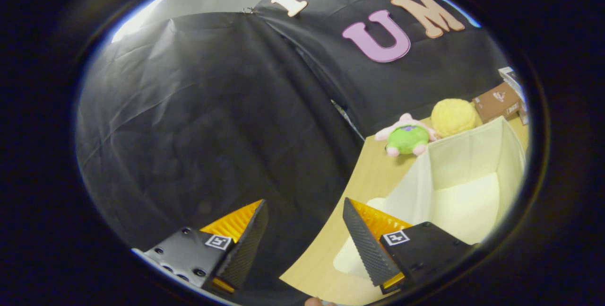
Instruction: Open the storage box then place both shoes into the box .Put the left shoe in first, then the right shoe, with the right side of both shoes facing outward in a uniform manner.
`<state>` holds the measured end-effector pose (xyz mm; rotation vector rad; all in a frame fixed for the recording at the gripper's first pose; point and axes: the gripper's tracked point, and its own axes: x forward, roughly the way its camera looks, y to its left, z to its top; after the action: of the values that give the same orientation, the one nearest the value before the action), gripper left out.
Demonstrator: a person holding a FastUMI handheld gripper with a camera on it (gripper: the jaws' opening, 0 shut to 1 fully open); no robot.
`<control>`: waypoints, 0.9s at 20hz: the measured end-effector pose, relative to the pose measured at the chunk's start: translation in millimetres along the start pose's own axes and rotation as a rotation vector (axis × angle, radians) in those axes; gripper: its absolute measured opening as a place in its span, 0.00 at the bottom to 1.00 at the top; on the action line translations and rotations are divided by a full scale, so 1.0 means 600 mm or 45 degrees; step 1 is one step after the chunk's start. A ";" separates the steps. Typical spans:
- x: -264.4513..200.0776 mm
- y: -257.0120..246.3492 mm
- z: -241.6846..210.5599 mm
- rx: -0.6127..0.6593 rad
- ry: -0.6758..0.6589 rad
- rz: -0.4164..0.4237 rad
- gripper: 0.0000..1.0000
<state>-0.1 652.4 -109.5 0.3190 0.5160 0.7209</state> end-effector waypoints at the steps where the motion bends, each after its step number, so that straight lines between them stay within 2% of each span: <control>1: -0.009 -0.015 0.016 -0.013 -0.010 -0.018 1.00; 7: -0.097 -0.113 0.113 -0.059 -0.096 -0.143 1.00; 11: -0.169 -0.184 0.141 -0.155 -0.061 -0.232 1.00; 15: -0.248 -0.277 0.123 -0.283 0.051 -0.337 1.00; 18: -0.307 -0.357 0.103 -0.250 0.154 -0.441 1.00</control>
<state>32.9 365.6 -92.1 -0.0001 0.5922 0.4500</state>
